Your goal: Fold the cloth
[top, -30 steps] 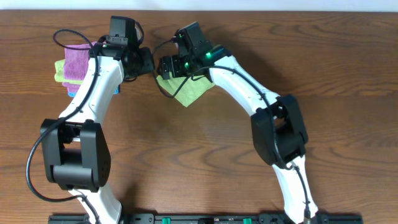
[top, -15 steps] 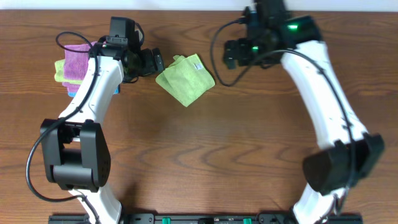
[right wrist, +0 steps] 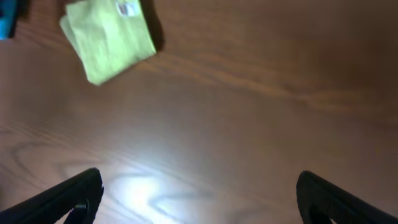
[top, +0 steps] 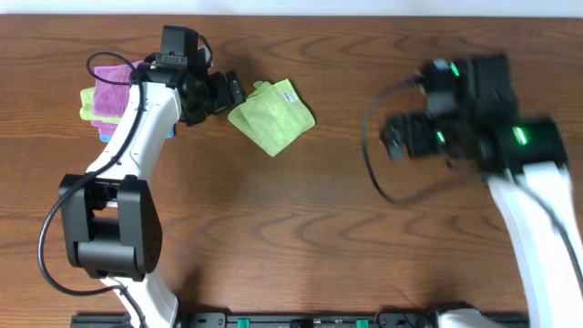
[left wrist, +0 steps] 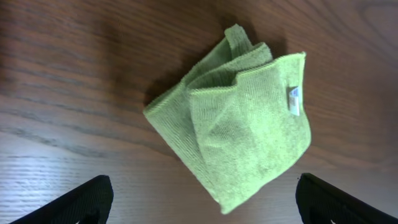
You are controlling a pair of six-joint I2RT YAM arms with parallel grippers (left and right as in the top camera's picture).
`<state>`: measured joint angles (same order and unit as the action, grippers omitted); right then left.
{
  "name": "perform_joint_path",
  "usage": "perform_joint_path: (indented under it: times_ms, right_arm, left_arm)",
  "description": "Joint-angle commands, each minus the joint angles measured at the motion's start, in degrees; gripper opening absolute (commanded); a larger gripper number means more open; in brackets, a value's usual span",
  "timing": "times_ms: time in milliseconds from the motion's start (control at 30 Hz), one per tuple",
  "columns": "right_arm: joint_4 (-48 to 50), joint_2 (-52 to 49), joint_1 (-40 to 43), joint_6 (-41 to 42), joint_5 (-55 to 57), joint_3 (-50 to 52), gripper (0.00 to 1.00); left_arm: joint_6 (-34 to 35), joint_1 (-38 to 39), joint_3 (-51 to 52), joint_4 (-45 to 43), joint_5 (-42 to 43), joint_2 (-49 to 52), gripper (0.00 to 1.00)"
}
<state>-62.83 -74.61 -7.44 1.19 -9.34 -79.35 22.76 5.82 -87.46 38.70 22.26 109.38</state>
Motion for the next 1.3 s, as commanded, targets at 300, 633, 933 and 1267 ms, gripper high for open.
perform_joint_path:
  times_ms: [300,633,933,1267]
  right_arm:
    - [3.1,34.7,17.6,2.7,-1.8,29.1,0.99]
    - [5.2,39.0,18.3,5.2,3.5,30.3,0.99]
    - [5.2,39.0,18.3,5.2,3.5,30.3,0.99]
    - [5.2,39.0,18.3,5.2,3.5,30.3,0.99]
  left_arm:
    - [5.1,-0.1,-0.6,0.1,8.2,-1.5,0.95]
    - [13.5,-0.7,-0.4,4.2,10.4,-1.5,0.95]
    - [13.7,-1.0,1.1,11.5,10.7,-1.9,0.95]
    - [13.7,-1.4,1.1,16.6,3.8,-14.4,0.95]
